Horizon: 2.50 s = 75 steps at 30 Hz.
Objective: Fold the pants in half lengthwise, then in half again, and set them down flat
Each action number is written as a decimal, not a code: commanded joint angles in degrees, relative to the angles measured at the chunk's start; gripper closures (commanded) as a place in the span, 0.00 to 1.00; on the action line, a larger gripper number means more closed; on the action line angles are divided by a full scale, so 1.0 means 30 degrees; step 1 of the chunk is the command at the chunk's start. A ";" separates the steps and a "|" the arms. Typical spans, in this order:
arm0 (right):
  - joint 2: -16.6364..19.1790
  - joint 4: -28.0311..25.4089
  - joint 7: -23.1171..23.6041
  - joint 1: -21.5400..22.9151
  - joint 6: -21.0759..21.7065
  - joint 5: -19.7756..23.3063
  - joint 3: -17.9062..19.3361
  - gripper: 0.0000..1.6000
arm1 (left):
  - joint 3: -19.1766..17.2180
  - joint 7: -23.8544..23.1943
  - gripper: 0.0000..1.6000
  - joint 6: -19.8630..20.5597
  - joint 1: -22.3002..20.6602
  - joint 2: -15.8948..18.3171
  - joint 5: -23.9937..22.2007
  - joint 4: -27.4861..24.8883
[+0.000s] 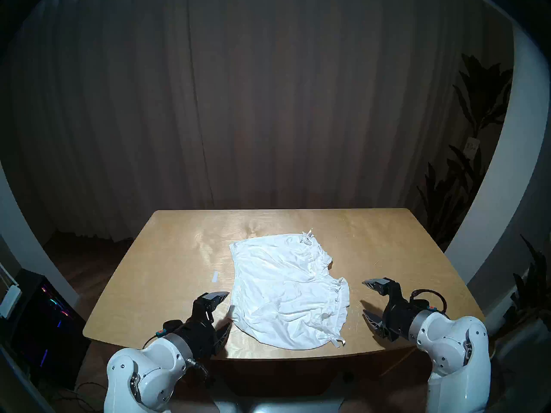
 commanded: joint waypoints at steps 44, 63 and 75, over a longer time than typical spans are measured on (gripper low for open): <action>0.5466 0.2176 -0.9997 0.2389 -0.2146 1.2336 -0.1600 0.00 | -0.2628 1.4265 0.00 -0.1994 -0.5796 0.3750 -1.0646 0.3989; 0.9215 0.3348 -0.8309 0.3745 0.0956 1.1170 -0.3304 0.00 | -0.2649 1.3931 0.00 -0.1531 -0.5694 0.5877 -1.3813 0.5858; 0.9826 0.4947 -0.4501 0.3749 0.3279 0.8062 -0.4513 0.00 | -0.1480 1.3631 0.00 -0.0607 -0.5693 0.7581 -1.4700 0.6410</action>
